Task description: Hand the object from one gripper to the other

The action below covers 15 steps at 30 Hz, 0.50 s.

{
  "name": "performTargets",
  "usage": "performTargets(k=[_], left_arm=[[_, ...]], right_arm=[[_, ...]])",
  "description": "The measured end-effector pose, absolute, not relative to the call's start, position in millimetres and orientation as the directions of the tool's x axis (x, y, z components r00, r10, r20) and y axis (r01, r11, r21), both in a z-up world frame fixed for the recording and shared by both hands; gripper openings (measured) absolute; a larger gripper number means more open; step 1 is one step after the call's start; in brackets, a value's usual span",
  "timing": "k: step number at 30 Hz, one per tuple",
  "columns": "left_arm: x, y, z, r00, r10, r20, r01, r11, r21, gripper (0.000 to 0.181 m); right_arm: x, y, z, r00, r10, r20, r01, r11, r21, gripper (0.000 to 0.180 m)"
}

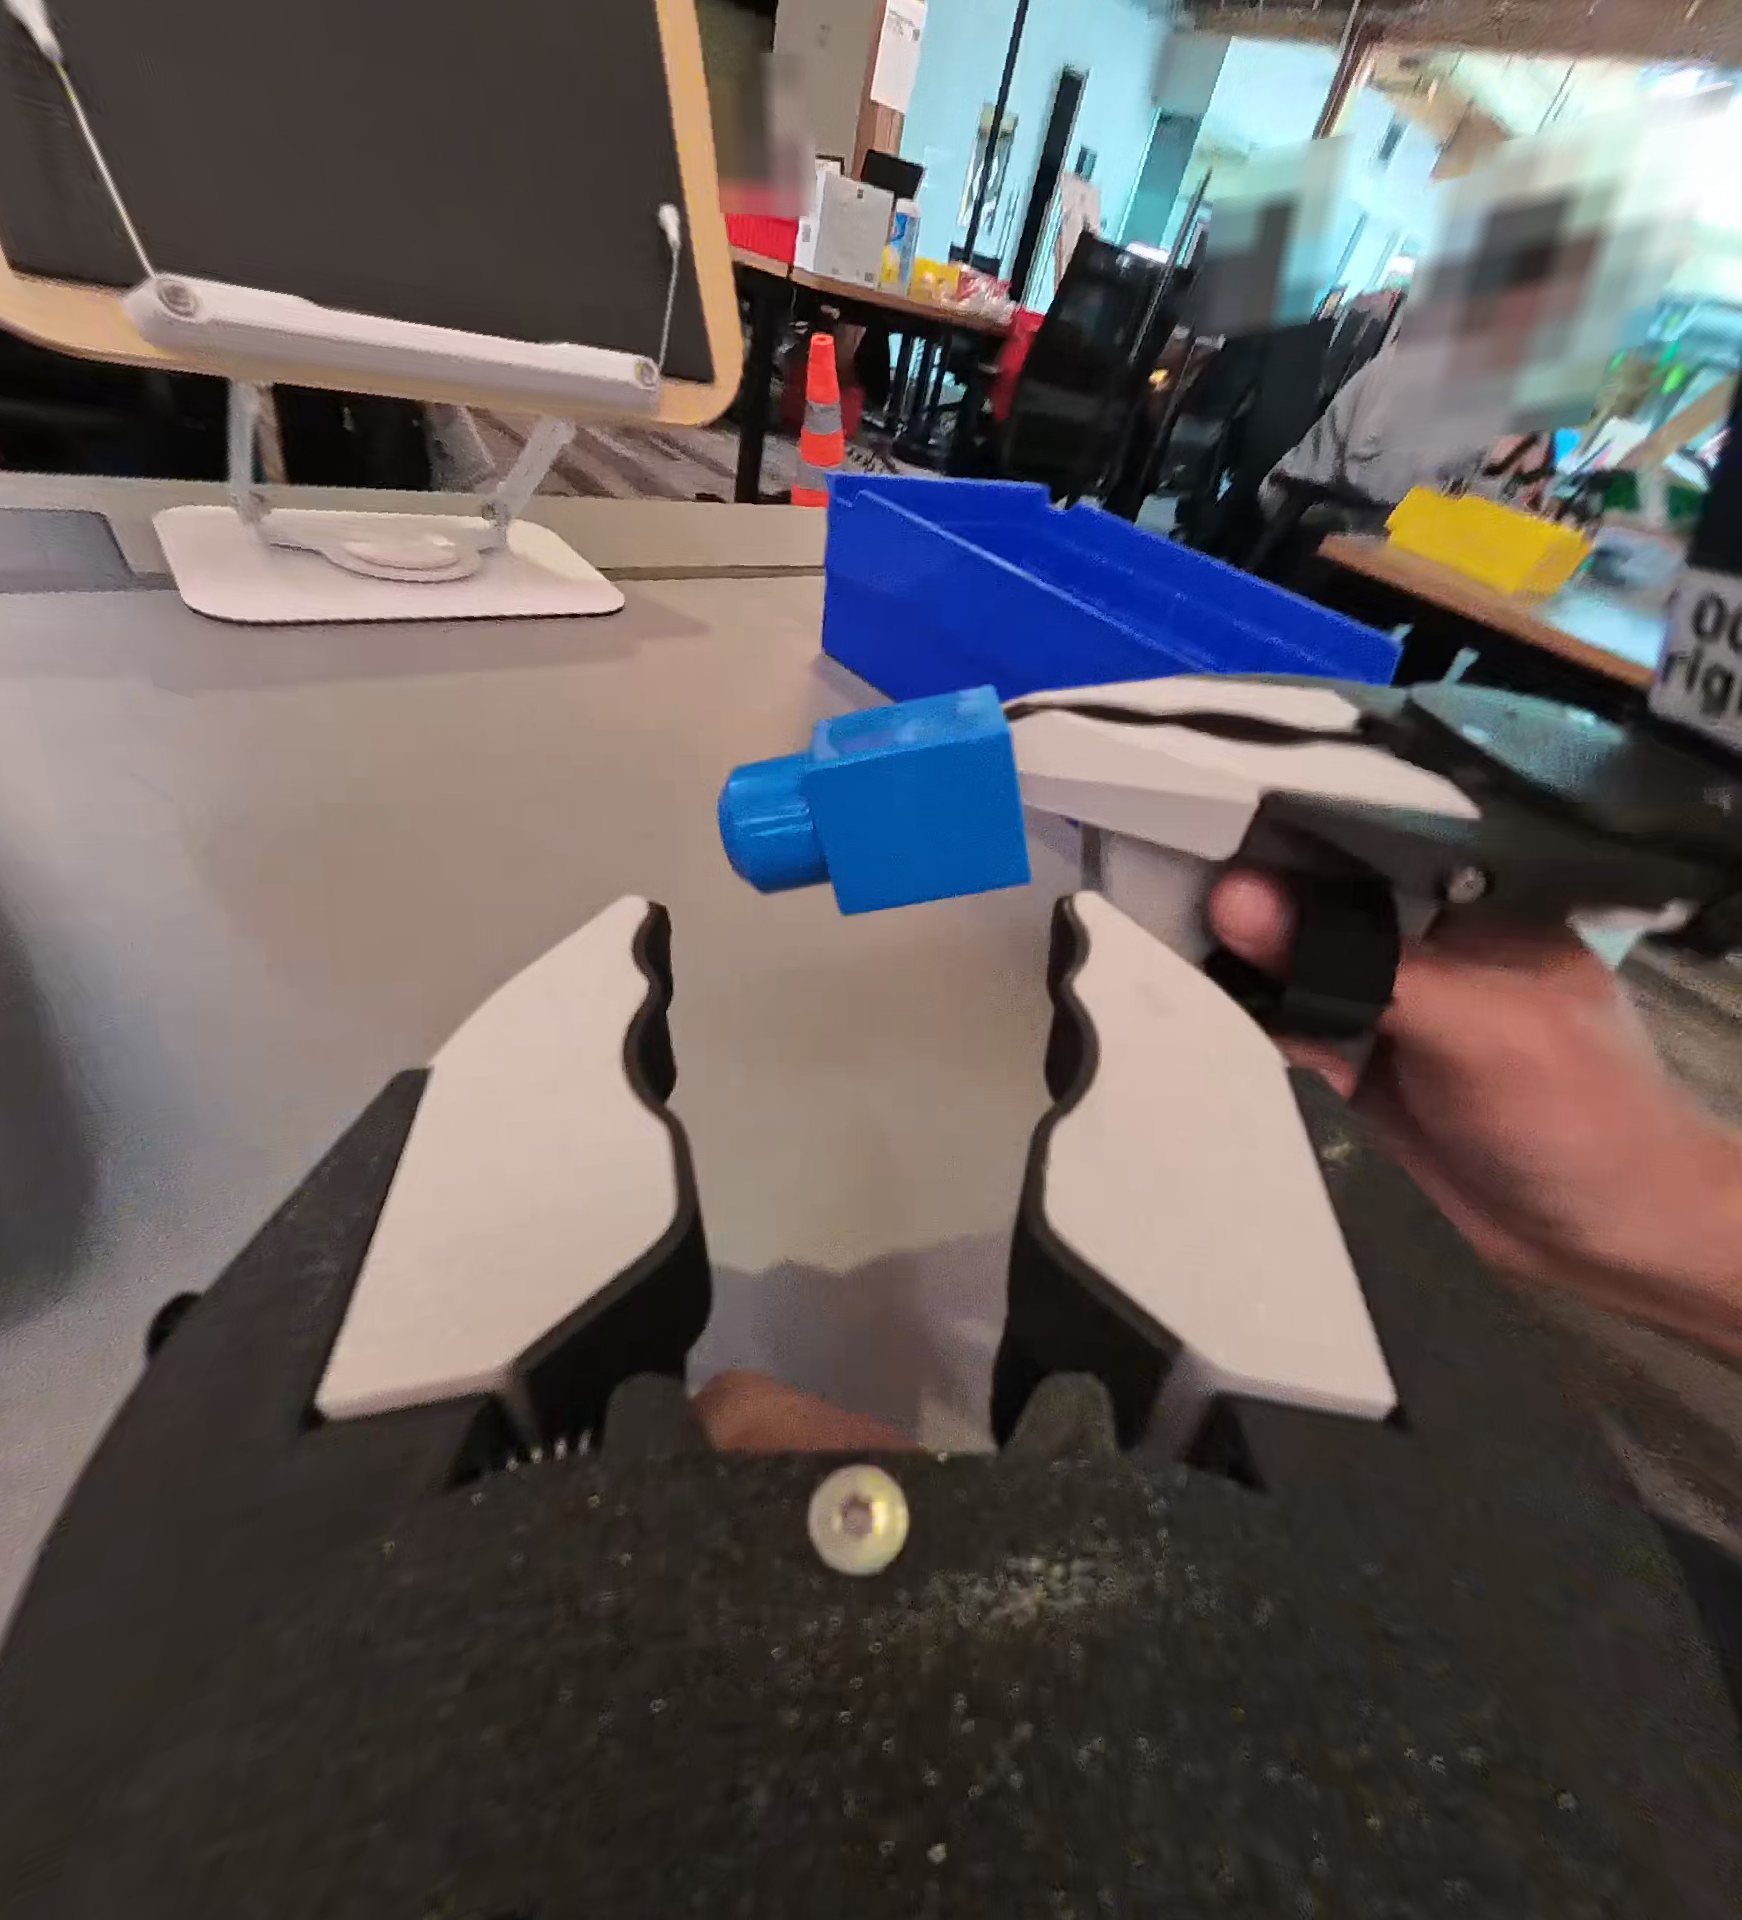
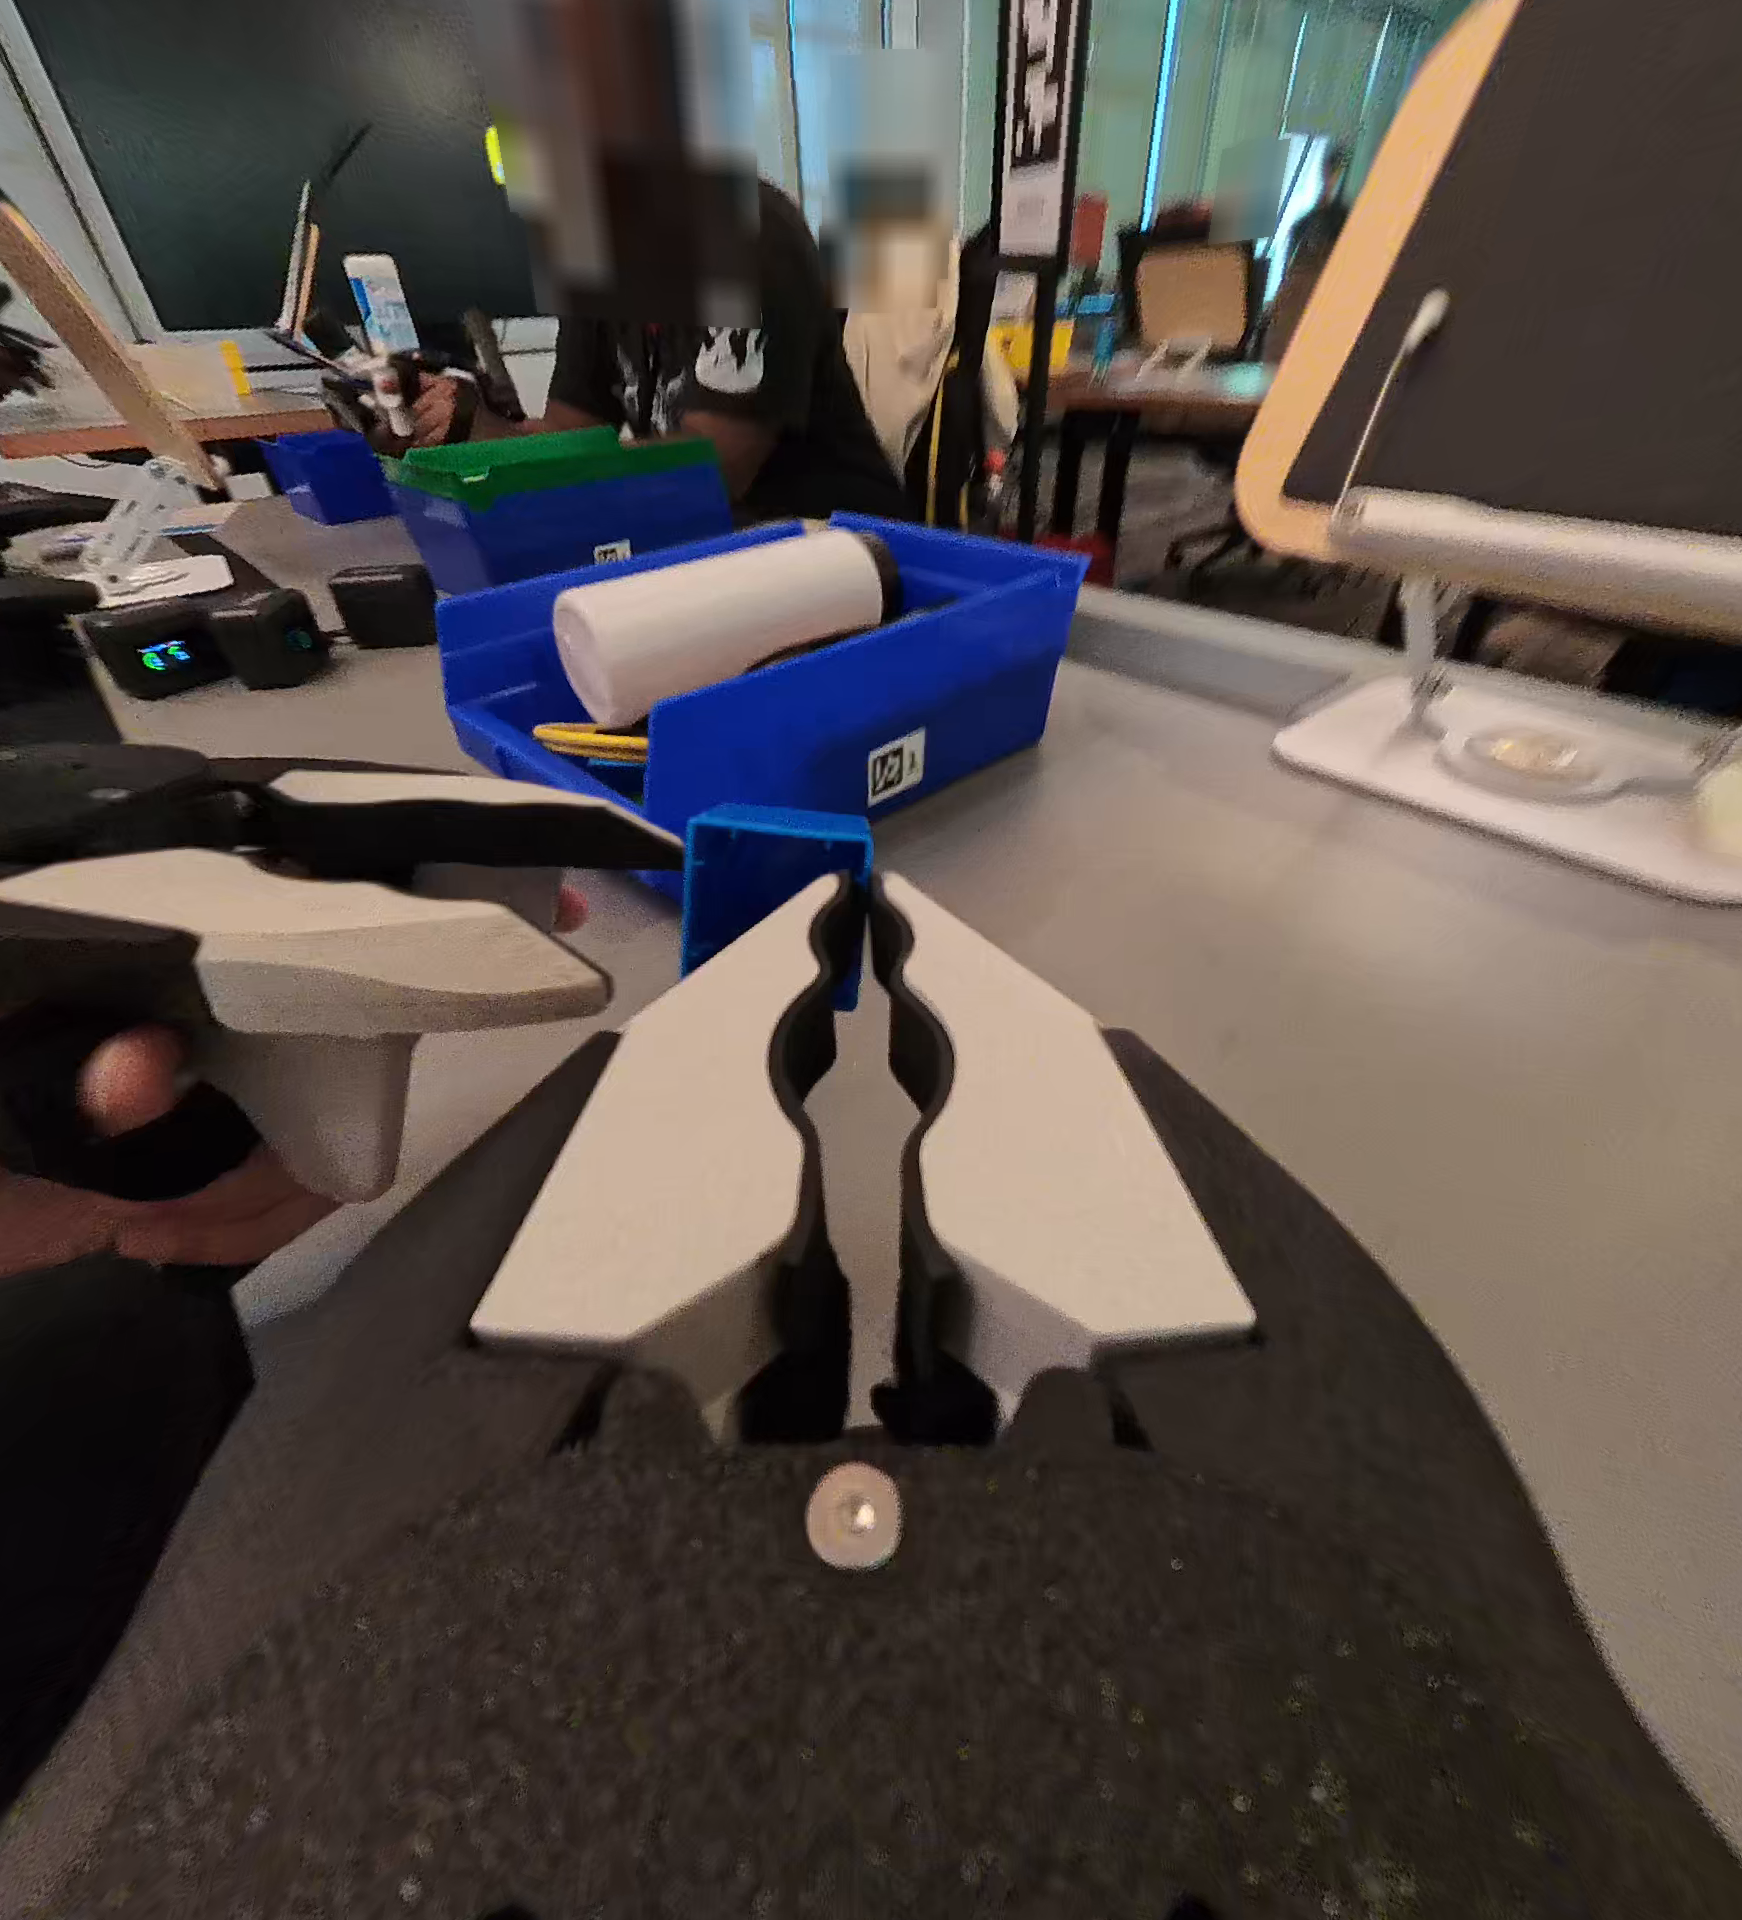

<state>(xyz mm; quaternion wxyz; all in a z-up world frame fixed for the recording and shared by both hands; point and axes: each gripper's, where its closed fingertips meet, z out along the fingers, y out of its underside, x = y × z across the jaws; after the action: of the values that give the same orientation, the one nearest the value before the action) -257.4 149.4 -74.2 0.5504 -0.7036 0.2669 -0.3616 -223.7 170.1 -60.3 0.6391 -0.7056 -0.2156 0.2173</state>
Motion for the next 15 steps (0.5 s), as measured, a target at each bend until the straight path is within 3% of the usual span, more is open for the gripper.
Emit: performTargets(k=[10, 15], left_arm=[[-261, 146, -62, 0.588, -0.792, 0.163, 0.050, -0.166, -0.985, 0.061], [-261, 144, -63, 0.552, -0.822, 0.138, 0.031, -0.145, -0.989, 0.059]], right_arm=[[-245, 155, -49, 0.800, 0.578, 0.163, 0.147, 0.074, -0.986, 0.001], [-247, 151, -47, 0.767, 0.620, 0.165, 0.124, 0.109, -0.986, 0.002]])
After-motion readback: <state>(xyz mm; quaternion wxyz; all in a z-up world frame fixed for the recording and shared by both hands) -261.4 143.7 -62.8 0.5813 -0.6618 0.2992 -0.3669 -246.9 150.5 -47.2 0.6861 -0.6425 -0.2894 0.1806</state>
